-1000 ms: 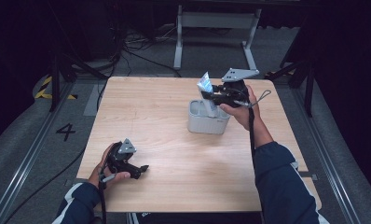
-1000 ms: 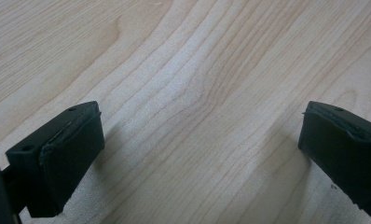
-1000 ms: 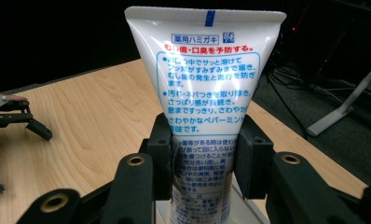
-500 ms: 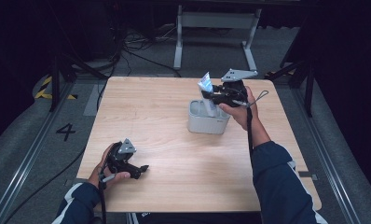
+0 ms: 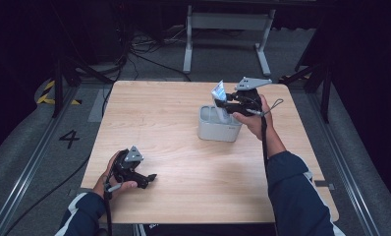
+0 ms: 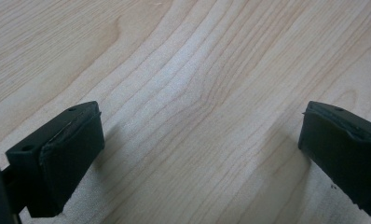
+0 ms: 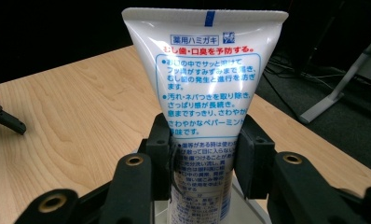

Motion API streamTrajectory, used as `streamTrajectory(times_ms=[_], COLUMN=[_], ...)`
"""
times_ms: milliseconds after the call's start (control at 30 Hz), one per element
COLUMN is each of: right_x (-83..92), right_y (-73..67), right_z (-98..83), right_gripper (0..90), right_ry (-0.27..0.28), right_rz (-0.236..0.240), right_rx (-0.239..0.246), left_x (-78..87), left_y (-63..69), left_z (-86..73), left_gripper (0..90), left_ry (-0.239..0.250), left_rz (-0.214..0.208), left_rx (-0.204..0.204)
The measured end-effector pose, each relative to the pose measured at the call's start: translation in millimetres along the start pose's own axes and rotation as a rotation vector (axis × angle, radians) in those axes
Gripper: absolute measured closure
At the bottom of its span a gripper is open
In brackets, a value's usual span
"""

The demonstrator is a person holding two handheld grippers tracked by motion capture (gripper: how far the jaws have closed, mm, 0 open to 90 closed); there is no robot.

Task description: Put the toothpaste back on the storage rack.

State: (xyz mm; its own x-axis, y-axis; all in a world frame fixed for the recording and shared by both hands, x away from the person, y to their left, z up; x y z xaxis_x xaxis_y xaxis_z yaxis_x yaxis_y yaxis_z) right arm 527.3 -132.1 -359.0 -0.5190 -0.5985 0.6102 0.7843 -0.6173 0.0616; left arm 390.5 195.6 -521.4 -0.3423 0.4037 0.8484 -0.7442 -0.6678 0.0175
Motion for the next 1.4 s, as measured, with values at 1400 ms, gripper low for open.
streamTrajectory(times_ms=[1400], right_x=[-6.1], right_y=[-1.0], right_z=[-48.5], right_gripper=[60.1], right_ry=[-0.128], right_rz=[-0.004], right_rx=[0.048], left_x=[0.1], left_y=[-0.3], left_z=[-0.1], left_gripper=[0.5], left_ry=[-0.002], left_rz=[0.001], left_rx=[-0.003])
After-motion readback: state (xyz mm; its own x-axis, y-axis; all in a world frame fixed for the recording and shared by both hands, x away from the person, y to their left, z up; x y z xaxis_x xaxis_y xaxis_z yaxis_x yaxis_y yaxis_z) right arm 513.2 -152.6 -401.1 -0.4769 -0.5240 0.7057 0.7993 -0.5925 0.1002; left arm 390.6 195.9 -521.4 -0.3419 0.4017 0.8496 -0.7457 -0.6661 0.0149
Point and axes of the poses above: each handheld gripper's, and its own axes: x roughly backward along the jaws, z roughly out of its top, y roughly to its right, the point moved 5 cm from there along -x, roughly forward along the jaws, and after that the axes turned 10 degrees about -y, right-handed, at the moved point
